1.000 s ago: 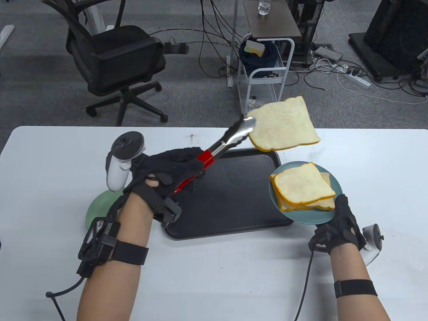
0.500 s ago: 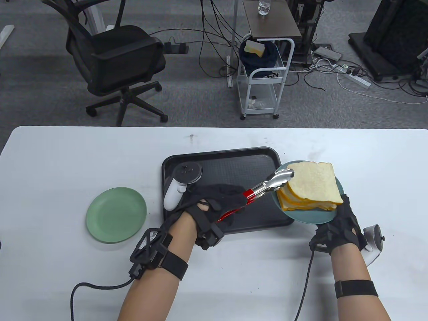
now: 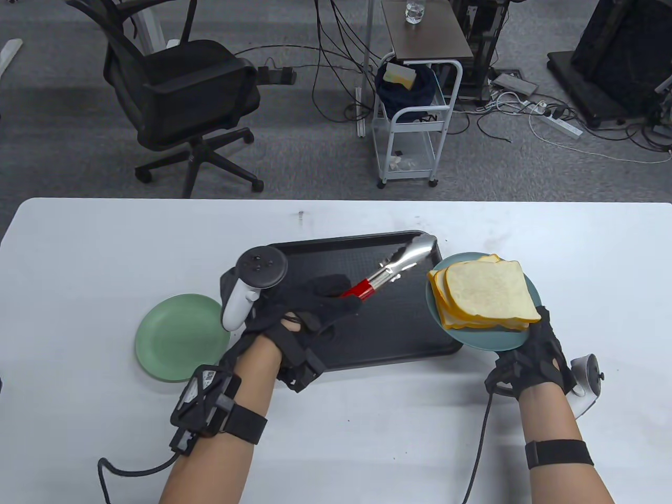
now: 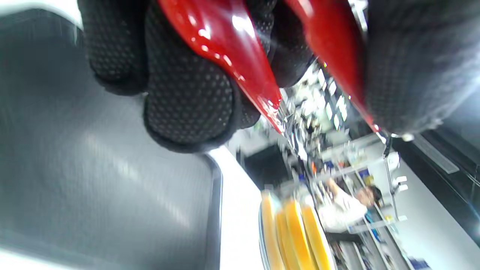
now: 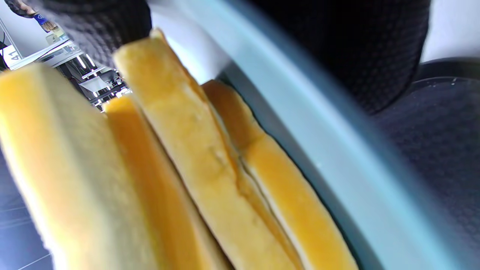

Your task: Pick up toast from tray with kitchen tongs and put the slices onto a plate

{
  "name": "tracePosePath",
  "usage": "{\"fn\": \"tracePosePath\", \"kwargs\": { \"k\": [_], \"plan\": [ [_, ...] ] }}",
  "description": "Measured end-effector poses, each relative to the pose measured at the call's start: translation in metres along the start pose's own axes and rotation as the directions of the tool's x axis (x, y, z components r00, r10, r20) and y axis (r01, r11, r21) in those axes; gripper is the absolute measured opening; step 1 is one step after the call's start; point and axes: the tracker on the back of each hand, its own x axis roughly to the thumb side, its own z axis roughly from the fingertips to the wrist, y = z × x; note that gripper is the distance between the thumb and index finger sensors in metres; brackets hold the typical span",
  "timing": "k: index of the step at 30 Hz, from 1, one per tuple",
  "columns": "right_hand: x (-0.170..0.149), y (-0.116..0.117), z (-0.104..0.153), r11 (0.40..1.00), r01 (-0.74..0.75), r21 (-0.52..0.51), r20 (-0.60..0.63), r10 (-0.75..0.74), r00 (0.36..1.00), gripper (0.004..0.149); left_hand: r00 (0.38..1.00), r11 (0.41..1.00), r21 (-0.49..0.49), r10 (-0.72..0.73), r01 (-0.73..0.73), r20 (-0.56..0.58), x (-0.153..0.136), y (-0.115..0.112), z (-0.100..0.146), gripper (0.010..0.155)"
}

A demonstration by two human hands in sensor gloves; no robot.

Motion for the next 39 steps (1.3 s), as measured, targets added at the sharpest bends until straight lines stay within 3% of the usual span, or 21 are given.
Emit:
{"fn": "tracePosePath", "kwargs": {
  "k": [4,6,10,12,17,22,30,33,39],
  "plan": [
    [0.000,0.001,0.001,1.000,0.013,0.009,0.004,-0.014,1.000,0.051,0.998,0.961,0.271,-0.057,0.058,-0.011,0.005,0.056,0.034,0.079],
    [0.000,0.001,0.000,1.000,0.014,0.011,0.007,-0.014,1.000,0.051,0.991,0.908,0.397,-0.110,0.131,-0.075,-0.005,0.082,0.050,0.079],
    [-0.001,0.001,0.000,1.000,0.009,0.009,0.007,-0.009,1.000,0.051,0.929,0.732,0.577,-0.238,0.363,-0.282,-0.047,0.113,0.074,0.079],
    [-0.001,0.001,0.000,1.000,0.007,0.008,0.006,-0.007,1.000,0.052,0.863,0.652,0.572,-0.305,0.498,-0.403,-0.078,0.114,0.079,0.079],
    [-0.002,0.001,0.000,1.000,-0.002,0.003,0.003,0.002,1.000,0.052,0.784,0.644,0.483,-0.326,0.593,-0.528,-0.154,0.092,0.081,0.079],
    [-0.002,0.001,0.000,1.000,-0.012,-0.002,0.002,0.012,1.000,0.052,0.714,0.651,0.379,-0.378,0.658,-0.590,-0.202,0.063,0.079,0.078],
    [-0.003,0.001,-0.001,1.000,-0.017,-0.005,0.004,0.017,1.000,0.052,0.562,0.592,0.214,-0.499,0.777,-0.660,-0.235,0.036,0.070,0.079],
    [-0.003,0.001,-0.001,1.000,-0.015,-0.002,0.005,0.015,1.000,0.052,0.535,0.599,0.175,-0.499,0.781,-0.682,-0.244,0.028,0.067,0.081],
    [-0.003,0.001,-0.001,1.000,-0.010,0.000,0.003,0.010,1.000,0.052,0.406,0.489,0.099,-0.576,0.867,-0.710,-0.238,0.018,0.061,0.084]
  ]
}}
